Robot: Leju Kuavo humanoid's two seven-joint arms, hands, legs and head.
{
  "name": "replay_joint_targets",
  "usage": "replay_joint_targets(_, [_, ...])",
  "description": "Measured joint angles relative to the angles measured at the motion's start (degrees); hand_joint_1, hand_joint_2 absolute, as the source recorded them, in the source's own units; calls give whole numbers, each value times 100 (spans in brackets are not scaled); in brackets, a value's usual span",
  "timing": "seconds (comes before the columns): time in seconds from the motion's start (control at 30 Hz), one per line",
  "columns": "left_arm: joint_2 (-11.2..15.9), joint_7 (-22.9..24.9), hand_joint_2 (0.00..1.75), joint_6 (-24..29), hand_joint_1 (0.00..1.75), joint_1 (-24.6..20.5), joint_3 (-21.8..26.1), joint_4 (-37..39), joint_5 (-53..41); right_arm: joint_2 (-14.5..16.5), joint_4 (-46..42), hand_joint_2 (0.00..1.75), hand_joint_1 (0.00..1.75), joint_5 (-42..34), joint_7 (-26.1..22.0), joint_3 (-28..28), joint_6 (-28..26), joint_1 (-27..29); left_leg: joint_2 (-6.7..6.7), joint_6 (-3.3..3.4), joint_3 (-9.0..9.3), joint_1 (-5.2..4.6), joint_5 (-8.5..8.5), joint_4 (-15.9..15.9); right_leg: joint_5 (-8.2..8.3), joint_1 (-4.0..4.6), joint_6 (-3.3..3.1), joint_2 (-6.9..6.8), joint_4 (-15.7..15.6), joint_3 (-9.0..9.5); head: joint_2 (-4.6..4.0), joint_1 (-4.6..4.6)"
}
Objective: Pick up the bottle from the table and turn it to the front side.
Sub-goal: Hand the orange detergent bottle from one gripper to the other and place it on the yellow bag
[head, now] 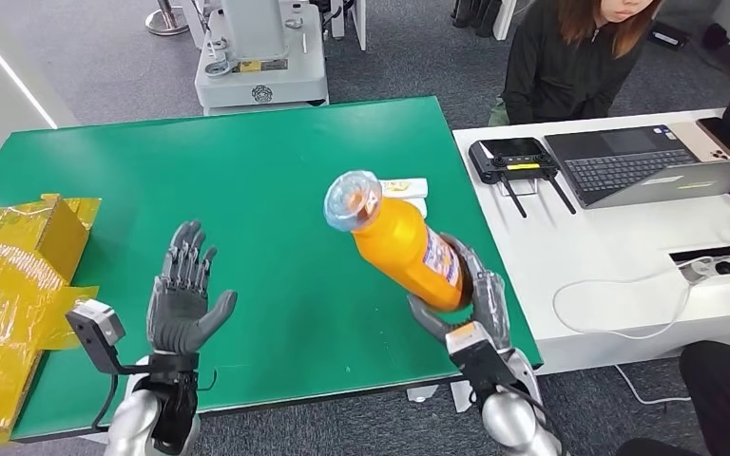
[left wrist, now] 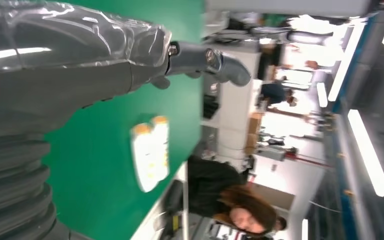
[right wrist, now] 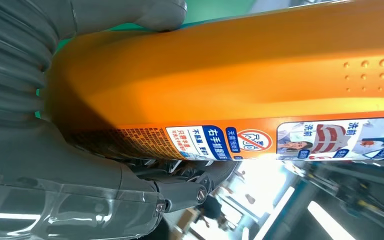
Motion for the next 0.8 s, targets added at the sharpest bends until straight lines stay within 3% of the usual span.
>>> replay_joint_targets(0.23, [-13,107,175,-119,0,-895,8,6,33,166,852,175,175,331,21,-38,42,-1325,-6,0,-8,0,28,1,25,0,0,-4,6,-10,0,-1])
replay_joint_targets(0.63, [-54,270,175,-521,0,-1526,24,8,410,432,1637,175,175,417,-8,38,144,-2288,-4,-1,-18,0,29,0,25,0,0,-2,9,-23,0,-1])
replay_joint_targets(0.8, [-309,209,175,-599,0,-1786,-24,262,599,747,2194,175,175,443,-14,135,53,-2771,-5,-3,-18,0,31,1,26,0,0,-2,10,-24,0,-1])
